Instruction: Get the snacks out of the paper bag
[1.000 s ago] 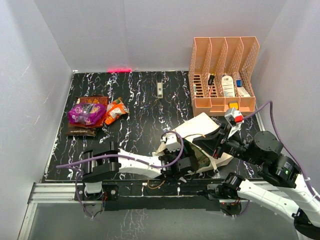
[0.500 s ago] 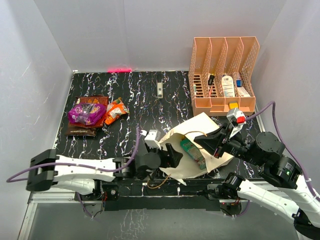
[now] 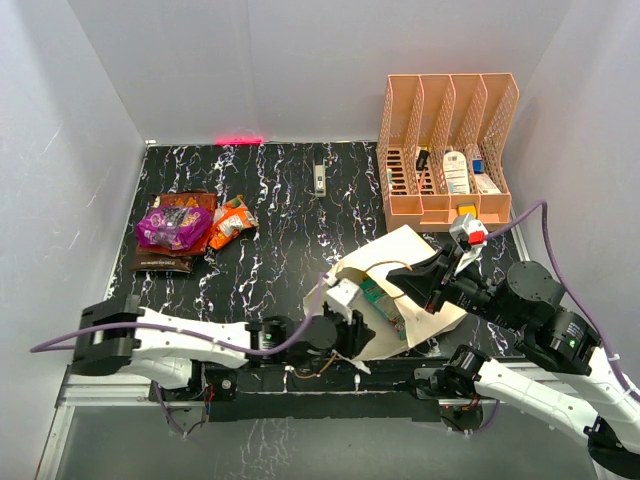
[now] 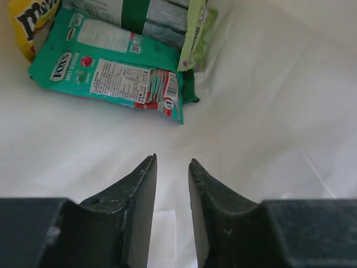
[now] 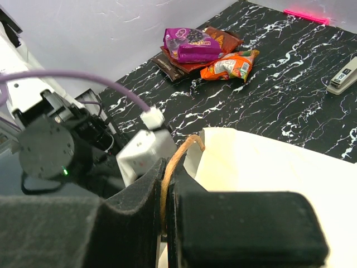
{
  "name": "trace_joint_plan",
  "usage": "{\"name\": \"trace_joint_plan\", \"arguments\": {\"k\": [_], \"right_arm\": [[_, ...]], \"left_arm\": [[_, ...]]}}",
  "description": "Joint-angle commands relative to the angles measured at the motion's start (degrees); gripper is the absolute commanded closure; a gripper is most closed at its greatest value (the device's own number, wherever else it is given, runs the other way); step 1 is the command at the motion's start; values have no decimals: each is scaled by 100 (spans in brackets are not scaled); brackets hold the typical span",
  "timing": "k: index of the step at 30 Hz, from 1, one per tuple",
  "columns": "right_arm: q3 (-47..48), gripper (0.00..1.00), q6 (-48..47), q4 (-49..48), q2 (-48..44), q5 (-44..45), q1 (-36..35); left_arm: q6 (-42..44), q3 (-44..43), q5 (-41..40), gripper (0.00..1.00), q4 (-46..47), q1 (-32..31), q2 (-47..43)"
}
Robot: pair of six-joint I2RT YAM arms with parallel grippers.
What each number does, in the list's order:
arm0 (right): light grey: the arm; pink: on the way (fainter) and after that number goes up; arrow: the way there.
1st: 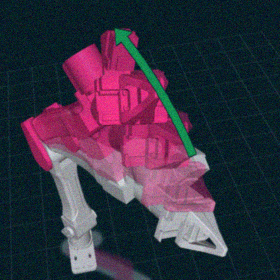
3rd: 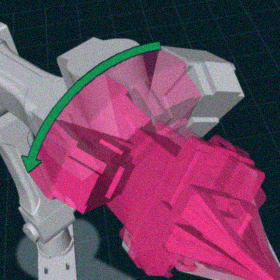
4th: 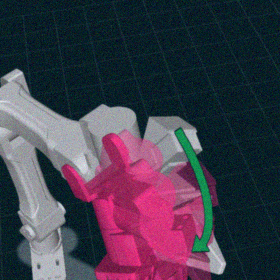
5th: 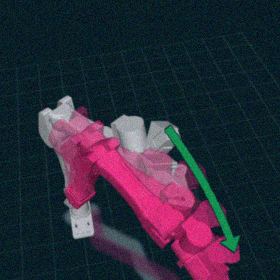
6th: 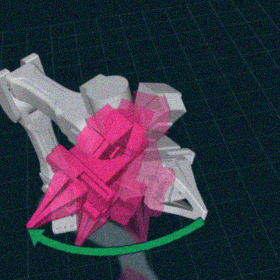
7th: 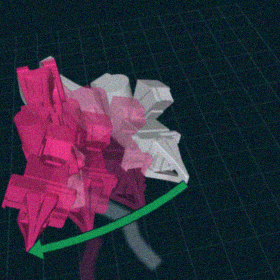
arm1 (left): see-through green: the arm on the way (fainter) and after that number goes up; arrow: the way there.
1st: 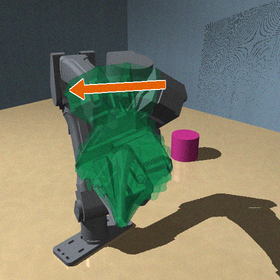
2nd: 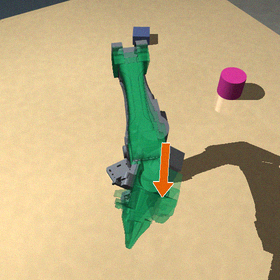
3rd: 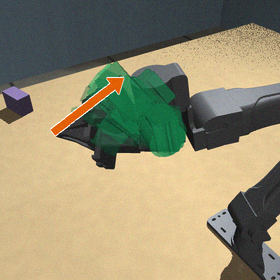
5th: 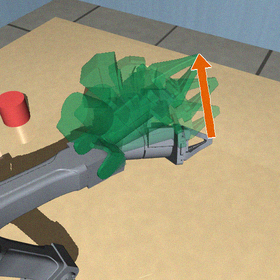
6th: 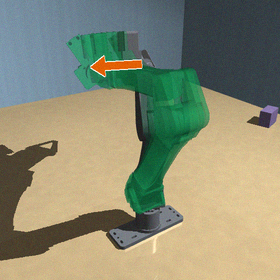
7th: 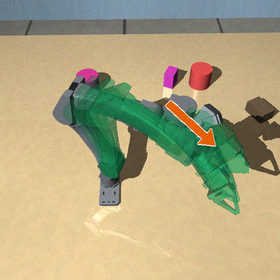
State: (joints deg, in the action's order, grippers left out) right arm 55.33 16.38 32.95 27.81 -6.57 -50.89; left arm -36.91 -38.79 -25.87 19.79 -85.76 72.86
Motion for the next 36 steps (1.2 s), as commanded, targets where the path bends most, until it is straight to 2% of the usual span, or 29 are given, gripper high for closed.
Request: {"name": "trace_joint_plan", "arguments": {"k": [1,7,12,14,18,19,20,21,25,29,33,36], "right_arm": [[200,93,-107,-184,25,112,-21],[368,93,-131,-109,14,156,-26],[373,93,-172,-155,25,182,-26],[360,93,-177,-195,22,132,-25],[356,93,-178,-225,71,69,-26],[356,93,-177,-214,75,66,-26],[356,93,-178,-212,72,63,-26],[349,93,-179,-215,67,62,-26],[282,93,-176,-265,8,74,-25],[268,93,-126,-194,26,35,-30],[198,93,-14,-196,-29,-42,-25],[142,93,44,-244,-108,-37,-25]], "left_arm": [[518,-618,-279,74,228,-34,755],[598,-960,-376,85,189,151,1311],[499,-805,-217,85,567,156,1587],[373,-717,-224,81,742,186,1711],[-249,-792,-52,67,711,473,1977],[-402,-883,-80,59,592,507,2049],[-653,-1011,-240,51,320,511,2112],[-956,-1147,-484,48,11,511,2156],[-1845,-1414,-983,45,-663,498,2300],[-2696,-1812,-1597,28,-1709,527,2532],[-3070,-2236,-1923,26,-2215,619,2799],[-3079,-2415,-1898,31,-2108,742,2988]]}}
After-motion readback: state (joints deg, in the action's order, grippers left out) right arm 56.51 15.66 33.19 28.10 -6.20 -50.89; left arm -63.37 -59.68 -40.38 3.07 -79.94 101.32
